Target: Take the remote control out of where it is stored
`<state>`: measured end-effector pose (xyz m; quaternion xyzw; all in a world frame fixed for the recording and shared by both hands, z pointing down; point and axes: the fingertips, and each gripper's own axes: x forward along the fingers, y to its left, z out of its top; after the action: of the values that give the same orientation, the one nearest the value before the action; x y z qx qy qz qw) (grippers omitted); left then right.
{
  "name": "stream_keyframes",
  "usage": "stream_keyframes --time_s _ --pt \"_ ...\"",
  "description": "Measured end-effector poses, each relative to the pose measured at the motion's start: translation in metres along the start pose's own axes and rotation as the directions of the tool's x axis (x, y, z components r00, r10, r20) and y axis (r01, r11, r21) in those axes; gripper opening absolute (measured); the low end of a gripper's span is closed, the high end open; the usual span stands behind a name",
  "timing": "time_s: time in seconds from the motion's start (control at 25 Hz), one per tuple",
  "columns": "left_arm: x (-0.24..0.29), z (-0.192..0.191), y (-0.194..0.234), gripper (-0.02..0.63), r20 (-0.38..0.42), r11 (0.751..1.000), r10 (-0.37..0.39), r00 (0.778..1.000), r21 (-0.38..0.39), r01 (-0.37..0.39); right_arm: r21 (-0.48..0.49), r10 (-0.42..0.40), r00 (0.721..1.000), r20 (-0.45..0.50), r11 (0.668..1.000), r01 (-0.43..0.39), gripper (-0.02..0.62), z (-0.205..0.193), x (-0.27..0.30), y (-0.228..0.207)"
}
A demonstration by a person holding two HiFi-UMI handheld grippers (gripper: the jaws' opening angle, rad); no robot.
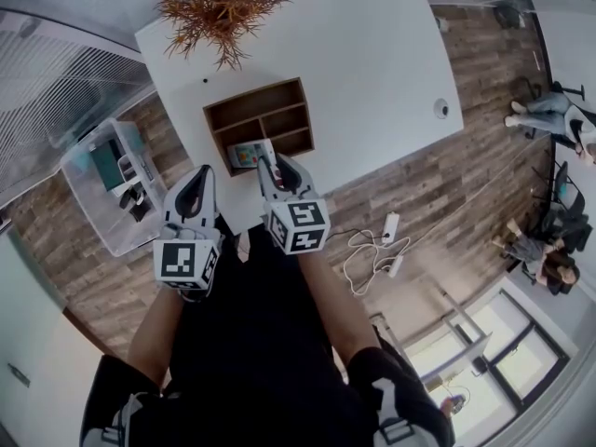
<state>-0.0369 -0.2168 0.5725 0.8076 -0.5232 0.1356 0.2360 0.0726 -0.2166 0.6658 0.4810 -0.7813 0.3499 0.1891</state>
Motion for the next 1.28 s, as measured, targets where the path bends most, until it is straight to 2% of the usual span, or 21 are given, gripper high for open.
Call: stream_keyframes --time_s 0.36,0.96,1.28 --pt "-0.008 -0.001 0.001 -0.003 0.008 1.000 0.000 1.000 0.001 0.000 -0.033 0.002 1.000 0.015 0.999 -0.001 0.094 0.005 -0.002 0.009" --pt "-0.034 0.015 -0.001 -0.003 0.062 1.000 0.001 0.998 0.020 -0.002 -0.104 -0.050 0.992 0.116 0.993 0.062 0.076 0.028 -0.027 0.023" --pt "-0.051 0.050 -0.008 -0.003 0.154 0.997 -0.005 0.988 0.073 -0.006 -0.150 -0.080 0.976 0.201 0.982 0.111 0.076 0.047 -0.053 0.041"
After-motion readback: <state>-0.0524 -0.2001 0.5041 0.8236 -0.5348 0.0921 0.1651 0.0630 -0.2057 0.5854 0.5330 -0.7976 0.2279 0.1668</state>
